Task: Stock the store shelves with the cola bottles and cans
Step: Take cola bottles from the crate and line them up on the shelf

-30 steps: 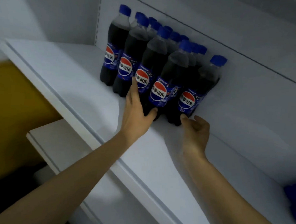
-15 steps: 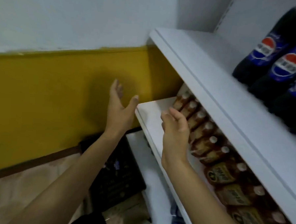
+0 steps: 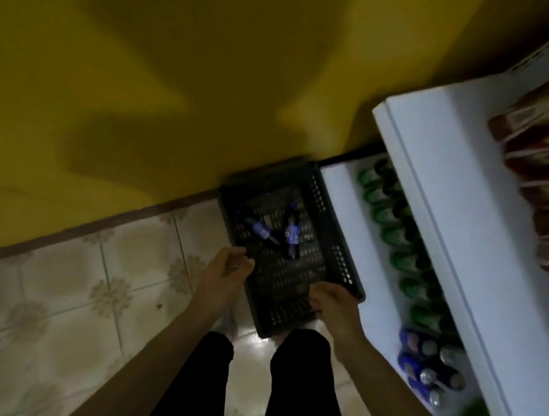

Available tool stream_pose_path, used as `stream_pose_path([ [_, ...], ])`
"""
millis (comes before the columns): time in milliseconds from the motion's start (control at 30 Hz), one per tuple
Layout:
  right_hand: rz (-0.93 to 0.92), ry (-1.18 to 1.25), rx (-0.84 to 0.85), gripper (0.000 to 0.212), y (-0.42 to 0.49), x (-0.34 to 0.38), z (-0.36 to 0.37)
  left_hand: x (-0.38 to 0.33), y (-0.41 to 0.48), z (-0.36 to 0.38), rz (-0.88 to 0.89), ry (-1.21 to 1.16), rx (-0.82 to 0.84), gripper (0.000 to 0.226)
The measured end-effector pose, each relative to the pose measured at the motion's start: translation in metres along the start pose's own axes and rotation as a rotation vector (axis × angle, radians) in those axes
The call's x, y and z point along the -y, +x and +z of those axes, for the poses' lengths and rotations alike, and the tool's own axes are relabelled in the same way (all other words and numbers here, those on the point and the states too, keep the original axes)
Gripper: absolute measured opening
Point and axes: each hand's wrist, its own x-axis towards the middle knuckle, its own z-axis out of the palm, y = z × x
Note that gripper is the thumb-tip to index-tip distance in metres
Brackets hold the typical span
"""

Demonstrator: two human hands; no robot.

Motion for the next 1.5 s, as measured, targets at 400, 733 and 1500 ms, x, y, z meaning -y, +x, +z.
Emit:
stream_pose_path([
  [400, 0.024, -0.488, 0.048, 0.021, 0.313, -0.136, 0.059, 0.192, 0.244, 0.154, -0.351, -0.044, 0.066, 0.032],
  [733, -0.045, -0.470, -0.064, 0.092, 0.475, -0.198, 0.099, 0.297, 0.365, 0.204, -0.495, -0.144, 0.003, 0.024],
  [1500, 0.558, -0.062, 0.273, 0.057, 0.154, -0.027, 0.027, 0.102, 0.124, 0.146, -0.538, -0.175, 0.049, 0.050],
])
